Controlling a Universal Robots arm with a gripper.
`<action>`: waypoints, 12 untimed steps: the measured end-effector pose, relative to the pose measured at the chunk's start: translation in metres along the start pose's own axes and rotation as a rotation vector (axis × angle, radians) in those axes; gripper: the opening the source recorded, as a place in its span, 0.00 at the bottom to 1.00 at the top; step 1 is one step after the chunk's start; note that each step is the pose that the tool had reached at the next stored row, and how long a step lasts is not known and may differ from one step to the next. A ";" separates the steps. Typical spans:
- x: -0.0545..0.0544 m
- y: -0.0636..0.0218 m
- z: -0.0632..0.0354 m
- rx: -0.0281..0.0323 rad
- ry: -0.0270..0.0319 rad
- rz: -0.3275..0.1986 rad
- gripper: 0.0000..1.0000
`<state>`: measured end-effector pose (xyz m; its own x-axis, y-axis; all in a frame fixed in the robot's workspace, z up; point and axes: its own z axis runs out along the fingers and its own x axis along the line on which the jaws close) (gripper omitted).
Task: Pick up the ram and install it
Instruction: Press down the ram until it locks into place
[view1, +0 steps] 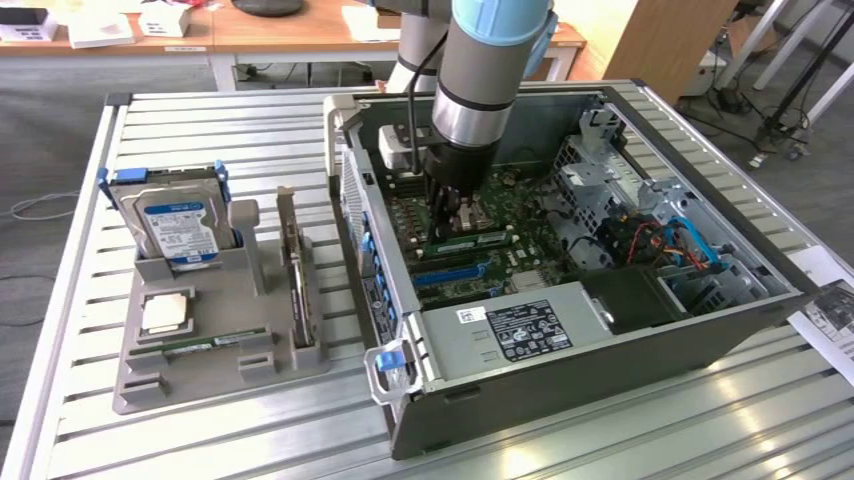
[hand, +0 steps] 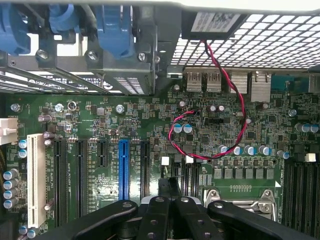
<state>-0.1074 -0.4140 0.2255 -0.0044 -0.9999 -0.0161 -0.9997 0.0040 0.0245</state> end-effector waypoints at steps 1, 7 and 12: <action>0.000 0.0000 0.0000 0.0001 -0.0001 0.000 0.11; 0.000 0.0000 0.0008 0.0000 0.0001 0.000 0.11; 0.000 0.0000 0.0014 0.0001 -0.0002 0.000 0.11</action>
<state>-0.1074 -0.4140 0.2241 -0.0044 -0.9999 -0.0163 -0.9997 0.0040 0.0245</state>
